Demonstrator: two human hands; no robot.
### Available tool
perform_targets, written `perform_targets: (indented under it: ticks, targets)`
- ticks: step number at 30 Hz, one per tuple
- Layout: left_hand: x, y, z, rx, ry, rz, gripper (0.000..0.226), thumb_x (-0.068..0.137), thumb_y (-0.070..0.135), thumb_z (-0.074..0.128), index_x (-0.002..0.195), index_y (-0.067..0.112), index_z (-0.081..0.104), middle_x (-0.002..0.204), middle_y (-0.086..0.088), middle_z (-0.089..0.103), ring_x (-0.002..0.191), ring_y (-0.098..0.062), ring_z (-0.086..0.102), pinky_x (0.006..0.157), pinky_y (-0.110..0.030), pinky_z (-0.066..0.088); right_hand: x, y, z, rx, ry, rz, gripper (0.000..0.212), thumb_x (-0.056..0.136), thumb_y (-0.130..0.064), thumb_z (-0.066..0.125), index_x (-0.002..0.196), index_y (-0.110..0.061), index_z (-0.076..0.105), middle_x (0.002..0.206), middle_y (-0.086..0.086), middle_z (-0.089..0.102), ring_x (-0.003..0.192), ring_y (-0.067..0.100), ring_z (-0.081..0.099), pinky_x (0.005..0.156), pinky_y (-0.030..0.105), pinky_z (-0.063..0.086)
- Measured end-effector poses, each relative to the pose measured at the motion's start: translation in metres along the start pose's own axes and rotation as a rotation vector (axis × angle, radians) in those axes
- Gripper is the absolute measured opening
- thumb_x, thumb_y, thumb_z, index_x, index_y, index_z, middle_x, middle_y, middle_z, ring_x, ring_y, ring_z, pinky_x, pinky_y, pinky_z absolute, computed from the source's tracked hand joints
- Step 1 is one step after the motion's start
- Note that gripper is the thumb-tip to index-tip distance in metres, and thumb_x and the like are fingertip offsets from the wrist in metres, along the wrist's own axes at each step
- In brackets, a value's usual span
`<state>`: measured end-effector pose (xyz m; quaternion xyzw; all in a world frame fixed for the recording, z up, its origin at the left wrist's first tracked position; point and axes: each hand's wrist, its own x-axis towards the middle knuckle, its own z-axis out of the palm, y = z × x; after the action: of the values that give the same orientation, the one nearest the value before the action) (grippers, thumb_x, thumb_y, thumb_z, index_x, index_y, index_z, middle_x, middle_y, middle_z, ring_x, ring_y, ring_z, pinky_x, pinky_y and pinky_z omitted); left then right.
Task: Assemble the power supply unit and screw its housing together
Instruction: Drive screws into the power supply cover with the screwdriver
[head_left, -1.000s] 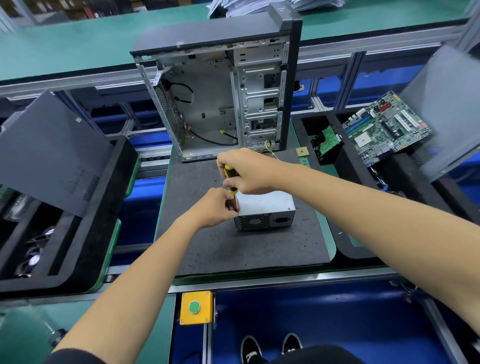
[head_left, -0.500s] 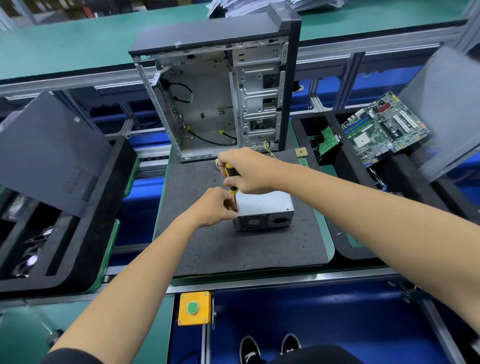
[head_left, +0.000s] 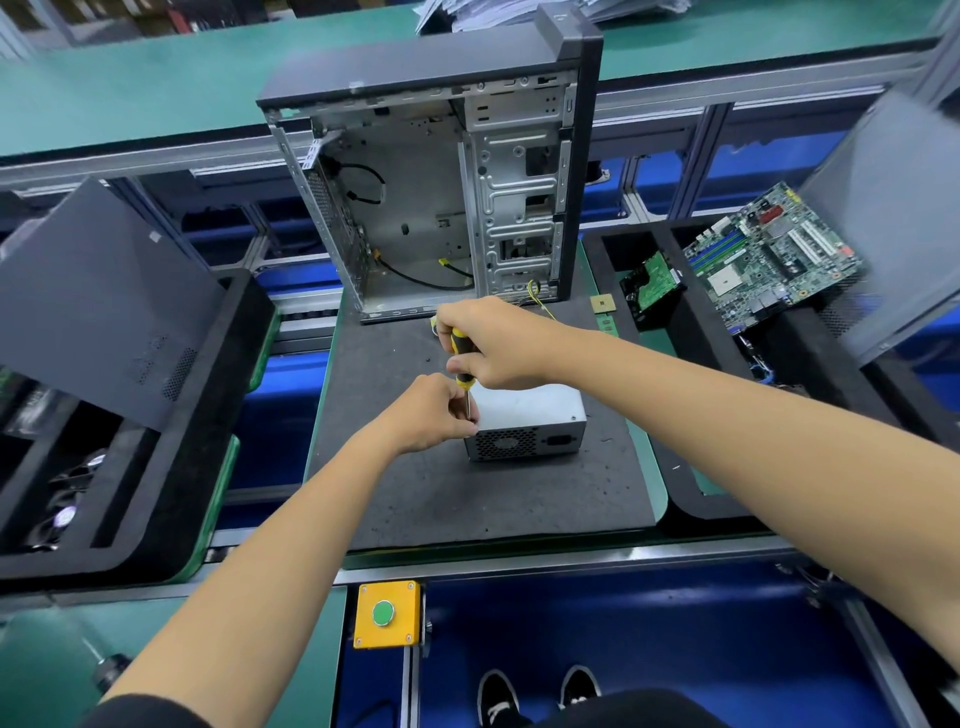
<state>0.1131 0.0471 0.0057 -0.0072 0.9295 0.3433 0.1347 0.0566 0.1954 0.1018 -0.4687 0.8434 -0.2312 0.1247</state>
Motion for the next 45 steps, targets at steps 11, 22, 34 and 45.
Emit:
perform_targets:
  ticks: [11,22,34,45]
  targets:
    - [-0.002,0.001,-0.002,0.019,0.010,-0.009,0.003,0.073,0.011,0.070,0.070,0.013,0.069,0.064,0.017,0.063,0.059,0.007,0.056,0.055,-0.004,0.040,0.002,-0.001,0.001,0.003,-0.012,-0.005,0.013,0.089,-0.015,0.062,0.086,-0.016,0.050,0.078,-0.005,0.058,0.075,0.016,0.054,0.066,0.035,0.048]
    - [0.000,0.002,-0.010,0.071,0.041,0.006,0.010,0.071,0.018,0.070,0.069,0.026,0.065,0.072,0.010,0.067,0.070,0.000,0.061,0.061,-0.008,0.046,0.007,-0.002,-0.001,-0.016,-0.032,-0.016,0.011,0.090,-0.017,0.062,0.088,-0.015,0.052,0.083,-0.002,0.058,0.077,0.018,0.053,0.069,0.037,0.049]
    - [0.001,-0.003,-0.009,-0.027,0.102,-0.049,0.006,0.068,0.008,0.072,0.068,0.012,0.067,0.066,0.007,0.067,0.063,-0.003,0.060,0.053,-0.009,0.045,0.005,-0.004,-0.004,0.061,0.005,-0.009,0.009,0.089,-0.012,0.062,0.089,-0.009,0.053,0.082,0.002,0.064,0.081,0.021,0.062,0.072,0.042,0.051]
    - [-0.005,-0.011,-0.009,-0.660,0.021,-0.103,0.023,0.077,-0.010,0.071,0.063,0.004,0.058,0.082,-0.012,0.069,0.068,-0.023,0.067,0.065,-0.027,0.056,0.004,0.000,-0.010,0.117,0.066,0.025,0.009,0.088,-0.010,0.061,0.087,-0.009,0.052,0.078,0.003,0.067,0.074,0.014,0.065,0.070,0.038,0.053]
